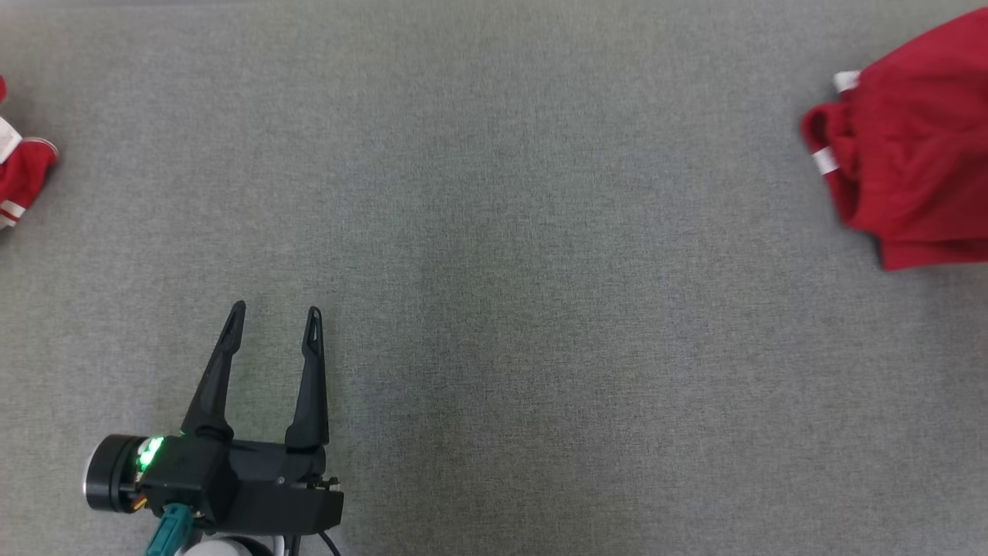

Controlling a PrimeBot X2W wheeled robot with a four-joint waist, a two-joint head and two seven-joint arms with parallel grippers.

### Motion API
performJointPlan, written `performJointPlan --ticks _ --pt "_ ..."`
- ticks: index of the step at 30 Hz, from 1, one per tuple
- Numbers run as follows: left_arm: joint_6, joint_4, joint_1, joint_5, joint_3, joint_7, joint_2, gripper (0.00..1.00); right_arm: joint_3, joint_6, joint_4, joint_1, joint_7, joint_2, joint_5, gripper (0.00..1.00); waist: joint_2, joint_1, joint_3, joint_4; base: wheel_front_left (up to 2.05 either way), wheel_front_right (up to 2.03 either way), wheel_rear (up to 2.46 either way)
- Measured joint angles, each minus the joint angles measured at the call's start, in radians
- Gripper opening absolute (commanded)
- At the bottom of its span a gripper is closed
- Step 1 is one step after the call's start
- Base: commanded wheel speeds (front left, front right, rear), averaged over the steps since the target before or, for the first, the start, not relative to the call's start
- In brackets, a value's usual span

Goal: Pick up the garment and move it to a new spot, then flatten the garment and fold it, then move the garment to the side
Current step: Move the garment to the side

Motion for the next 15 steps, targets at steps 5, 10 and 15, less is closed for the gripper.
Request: performJointPlan --ticks 5,10,15 --pt "-0.002 -0.029 -0.006 0.011 0.002 0.0 0.0 1.0 0.047 0.0 0.022 -0.054 0.011 -0.05 0.014 0.0 0.0 0.0 0.025 0.002 0.0 0.0 0.0" --pt "-0.007 -0.051 -0.007 0.016 0.008 0.0 0.0 1.0 0.091 0.0 0.043 -0.094 0.012 -0.076 0.034 0.0 0.0 0.0 0.036 0.005 0.0 0.0 0.0" --pt "-0.008 -0.058 -0.009 0.018 0.013 0.0 0.0 1.0 0.128 0.0 0.061 -0.127 0.009 -0.083 0.053 0.0 -0.0001 -0.0002 0.048 0.002 0.0 0.0 0.0"
